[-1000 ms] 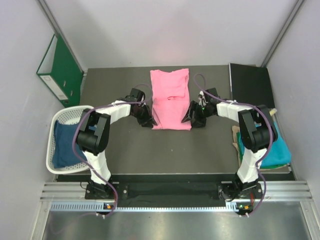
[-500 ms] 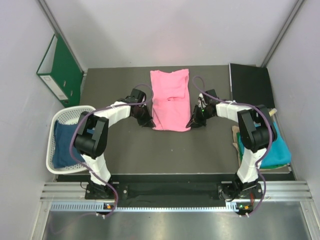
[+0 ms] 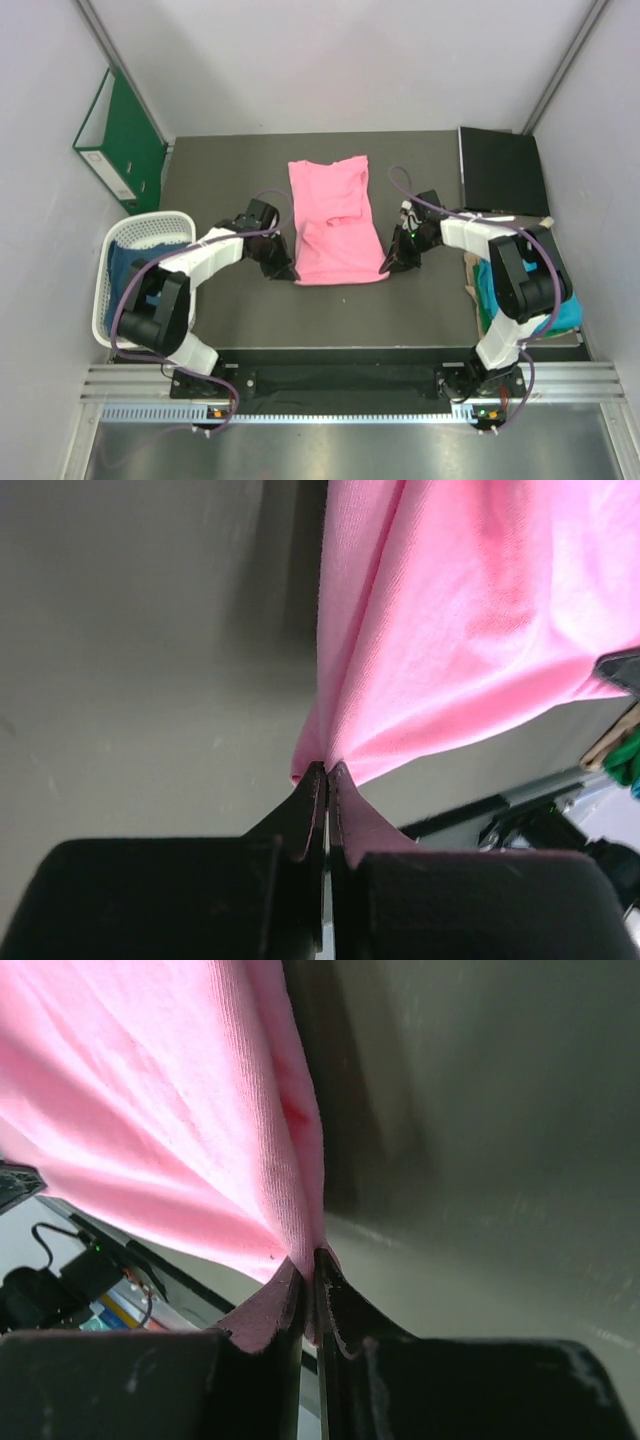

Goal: Fold and stack the t-shirts
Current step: Grab one side of the 2/3 rectangular tshirt with both arms, then fold the long partially folded tshirt into a neat square

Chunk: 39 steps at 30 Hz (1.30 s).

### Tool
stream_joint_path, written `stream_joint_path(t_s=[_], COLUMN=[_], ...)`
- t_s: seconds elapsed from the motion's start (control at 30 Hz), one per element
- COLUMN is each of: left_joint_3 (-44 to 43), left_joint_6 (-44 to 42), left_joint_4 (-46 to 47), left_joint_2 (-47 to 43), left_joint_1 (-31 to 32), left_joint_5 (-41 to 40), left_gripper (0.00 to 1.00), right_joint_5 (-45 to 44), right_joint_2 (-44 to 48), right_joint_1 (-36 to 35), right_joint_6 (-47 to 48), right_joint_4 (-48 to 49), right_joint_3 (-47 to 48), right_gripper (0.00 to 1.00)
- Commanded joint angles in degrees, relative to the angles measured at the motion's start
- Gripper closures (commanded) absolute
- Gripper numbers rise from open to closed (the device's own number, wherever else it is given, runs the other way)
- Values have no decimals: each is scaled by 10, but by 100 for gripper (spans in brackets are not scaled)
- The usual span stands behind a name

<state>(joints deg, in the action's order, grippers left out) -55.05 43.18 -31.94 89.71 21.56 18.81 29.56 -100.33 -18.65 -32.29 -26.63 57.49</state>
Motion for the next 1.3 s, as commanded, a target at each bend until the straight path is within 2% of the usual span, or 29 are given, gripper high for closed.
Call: stream_joint_path(t_s=[0.0,0.17,0.3,0.4,0.57,0.83,0.93,1.13,1.27], left_joint_3=[46,42,-37,-111,-225,-338,-371,-450,-460], left_joint_6=[3,28,24,9,-11,-18,-19,-20,-13], left_joint_4=[-52,-72,-95,-112,-109,-67,-44,-38,-22], left_joint_2=[-62,-120,-125,-86,-13,94,130,194,216], left_joint_1=[11,23,23,23,3,-53,-67,-83,-94], left_joint_5=[22,46,34,18,2,22,25,11,-10], left_gripper=[100,100,100,100,100,100,100,100,100], right_joint_5=[16,37,52,57,68,107,110,119,118], right_joint_2=[64,110,117,94,9,-159,-198,-238,-256], right_joint_1=[-7,-8,-7,-4,7,27,29,30,34], right_joint_6=[26,46,64,78,102,130,123,75,34], right_joint_4=[-40,-86,-128,-143,-160,-161,-129,1,75], right_joint_3=[-21,-13,50,117,265,469,503,515,524], right_gripper=[93,91,90,89,88,87,87,87,87])
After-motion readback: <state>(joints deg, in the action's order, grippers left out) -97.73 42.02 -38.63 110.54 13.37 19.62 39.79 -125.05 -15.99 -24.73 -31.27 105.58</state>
